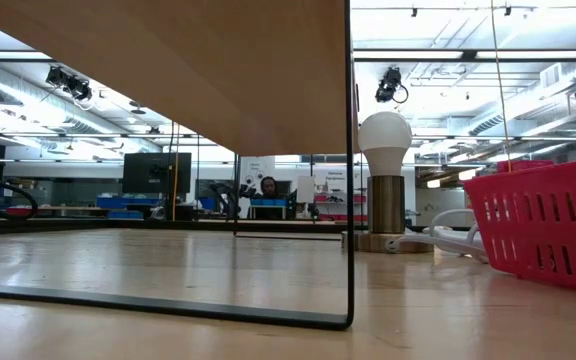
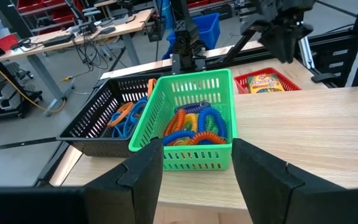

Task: Pick & Place Office Desk Supplies
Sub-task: Put the box of crayon into the red bin

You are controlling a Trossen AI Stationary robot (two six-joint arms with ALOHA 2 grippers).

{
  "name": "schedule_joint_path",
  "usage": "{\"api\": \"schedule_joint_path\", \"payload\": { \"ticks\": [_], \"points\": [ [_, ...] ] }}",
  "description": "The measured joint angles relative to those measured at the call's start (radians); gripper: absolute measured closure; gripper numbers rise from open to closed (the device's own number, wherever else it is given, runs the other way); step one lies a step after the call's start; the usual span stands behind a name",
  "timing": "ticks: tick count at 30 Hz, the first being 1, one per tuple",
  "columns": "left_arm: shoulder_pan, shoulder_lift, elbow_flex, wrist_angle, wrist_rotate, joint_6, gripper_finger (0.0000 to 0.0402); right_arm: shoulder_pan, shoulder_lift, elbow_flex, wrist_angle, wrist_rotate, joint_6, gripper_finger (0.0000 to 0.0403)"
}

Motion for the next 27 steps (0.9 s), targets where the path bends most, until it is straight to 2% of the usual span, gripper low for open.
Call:
{"api": "schedule_joint_path", "payload": {
  "ticks": [3, 4, 7, 11, 14, 18, 20, 27],
  "points": [
    [0.000, 0.000, 0.000, 0.000, 0.000, 0.000, 0.0204, 0.000, 0.000, 0.039, -0.004, -0.008, 0.084, 0.0375],
    [0.000, 0.000, 0.000, 0.000, 0.000, 0.000, 0.0204, 0.000, 0.000, 0.054, -0.004, -0.007, 0.115, 0.0389],
    [0.000, 0.000, 0.000, 0.000, 0.000, 0.000, 0.0205, -0.014, -0.001, 0.078, -0.003, -0.017, 0.274, 0.0394],
    [0.000, 0.000, 0.000, 0.000, 0.000, 0.000, 0.0204, -0.031, 0.020, 0.078, -0.007, -0.079, 0.450, 0.0399],
    [0.000, 0.000, 0.000, 0.000, 0.000, 0.000, 0.0204, -0.029, 0.056, 0.077, -0.020, -0.101, 0.497, 0.0400],
    [0.000, 0.000, 0.000, 0.000, 0.021, 0.000, 0.0205, -0.053, 0.090, 0.077, -0.083, -0.196, 0.590, 0.0401],
    [0.000, 0.000, 0.000, 0.000, 0.027, 0.000, 0.0204, -0.058, 0.093, 0.077, -0.116, -0.211, 0.623, 0.0401],
    [0.000, 0.000, 0.000, 0.000, 0.034, 0.002, 0.0205, -0.071, 0.092, 0.077, -0.164, -0.311, 0.668, 0.0402]
  ]
}}
